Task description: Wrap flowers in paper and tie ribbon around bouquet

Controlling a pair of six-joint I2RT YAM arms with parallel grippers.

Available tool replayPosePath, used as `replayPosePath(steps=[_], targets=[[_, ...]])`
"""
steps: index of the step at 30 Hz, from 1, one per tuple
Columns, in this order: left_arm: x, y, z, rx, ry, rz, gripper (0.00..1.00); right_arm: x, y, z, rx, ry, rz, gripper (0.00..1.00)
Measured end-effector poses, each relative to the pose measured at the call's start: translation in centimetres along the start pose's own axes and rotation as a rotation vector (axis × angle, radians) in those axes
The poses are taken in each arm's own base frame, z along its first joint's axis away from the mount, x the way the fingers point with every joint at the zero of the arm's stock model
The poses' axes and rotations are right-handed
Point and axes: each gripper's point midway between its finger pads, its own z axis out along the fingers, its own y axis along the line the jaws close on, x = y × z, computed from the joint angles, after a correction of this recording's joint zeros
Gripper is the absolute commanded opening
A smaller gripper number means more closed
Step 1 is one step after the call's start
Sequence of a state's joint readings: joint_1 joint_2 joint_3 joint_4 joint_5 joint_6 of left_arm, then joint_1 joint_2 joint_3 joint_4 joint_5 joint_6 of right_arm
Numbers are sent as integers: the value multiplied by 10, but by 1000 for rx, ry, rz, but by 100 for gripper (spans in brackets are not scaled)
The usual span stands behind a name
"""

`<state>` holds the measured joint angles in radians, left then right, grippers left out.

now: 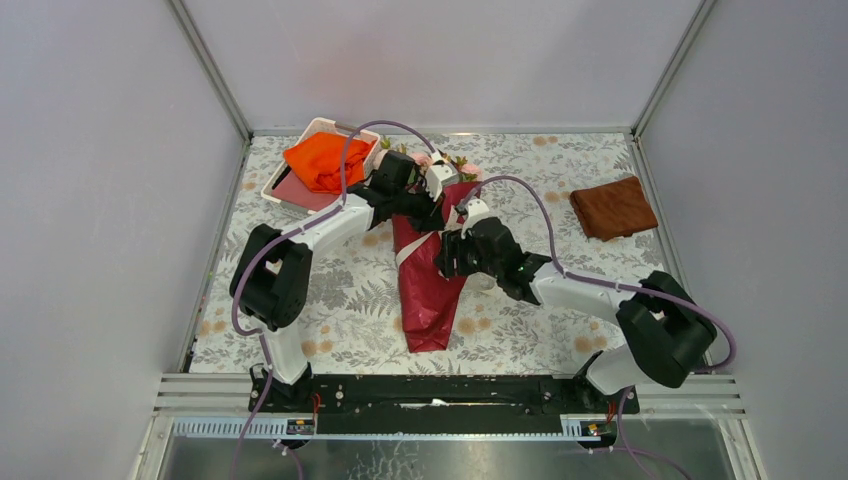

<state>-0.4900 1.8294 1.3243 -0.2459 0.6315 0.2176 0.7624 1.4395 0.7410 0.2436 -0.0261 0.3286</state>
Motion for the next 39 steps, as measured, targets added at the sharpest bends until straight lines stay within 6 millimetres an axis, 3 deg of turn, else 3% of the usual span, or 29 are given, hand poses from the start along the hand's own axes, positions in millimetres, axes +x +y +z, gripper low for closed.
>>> replayPosePath(steps=[3,10,17,24,29,35,39], targets=[[0,1,0,-5,0,-2,0,-6,-9,13,49,-48,29,56],[-9,1,-8,-26,-18,14,0,-12,-36,22,203,-100,62,0],[-14,1,-26,-51,-16,47,0,-20,-47,7,263,-107,41,0],[-12,-1,-39,-66,6,98,0,-54,-60,-13,260,-72,6,0],[-11,-3,-43,-69,12,124,0,-67,-72,-17,266,7,-43,0],[-7,-3,-42,-65,26,119,0,-59,-72,-2,238,107,-101,0],[-8,-4,-45,-61,39,112,0,-49,-72,-2,209,149,-97,0]])
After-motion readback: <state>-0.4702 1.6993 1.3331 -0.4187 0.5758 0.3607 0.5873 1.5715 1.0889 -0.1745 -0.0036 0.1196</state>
